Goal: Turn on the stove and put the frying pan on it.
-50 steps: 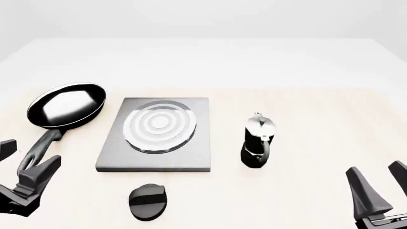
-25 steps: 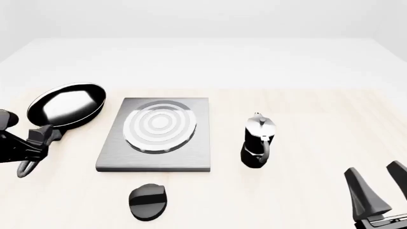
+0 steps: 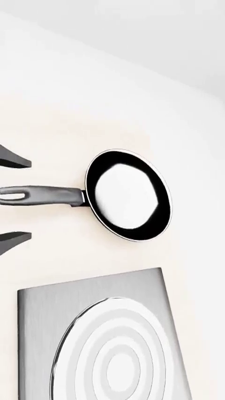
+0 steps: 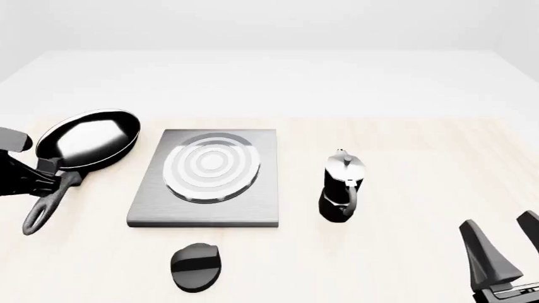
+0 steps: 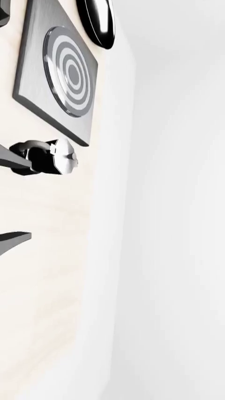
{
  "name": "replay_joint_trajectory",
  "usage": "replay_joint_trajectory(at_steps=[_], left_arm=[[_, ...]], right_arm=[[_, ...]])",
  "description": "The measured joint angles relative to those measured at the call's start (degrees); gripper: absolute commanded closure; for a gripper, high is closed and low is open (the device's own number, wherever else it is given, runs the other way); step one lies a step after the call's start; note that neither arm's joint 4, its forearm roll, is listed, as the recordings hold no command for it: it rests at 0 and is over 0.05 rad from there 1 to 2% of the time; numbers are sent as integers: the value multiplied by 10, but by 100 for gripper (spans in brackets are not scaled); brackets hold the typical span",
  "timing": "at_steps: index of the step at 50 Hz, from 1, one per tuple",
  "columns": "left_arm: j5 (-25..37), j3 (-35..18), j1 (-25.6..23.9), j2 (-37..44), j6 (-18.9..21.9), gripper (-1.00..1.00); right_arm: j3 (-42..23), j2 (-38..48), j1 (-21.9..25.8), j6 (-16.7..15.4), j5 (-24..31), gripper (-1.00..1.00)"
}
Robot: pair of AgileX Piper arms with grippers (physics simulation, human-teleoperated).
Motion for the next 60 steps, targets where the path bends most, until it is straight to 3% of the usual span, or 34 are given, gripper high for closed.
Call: replay_joint_trajectory(at_steps=[21, 60], left_arm=[[-61, 6, 23, 87, 33, -100], [-212, 3, 52, 288, 49, -100]], right_arm=[[1, 0, -1, -4, 2, -100], [8, 1, -4, -16, 7, -100]])
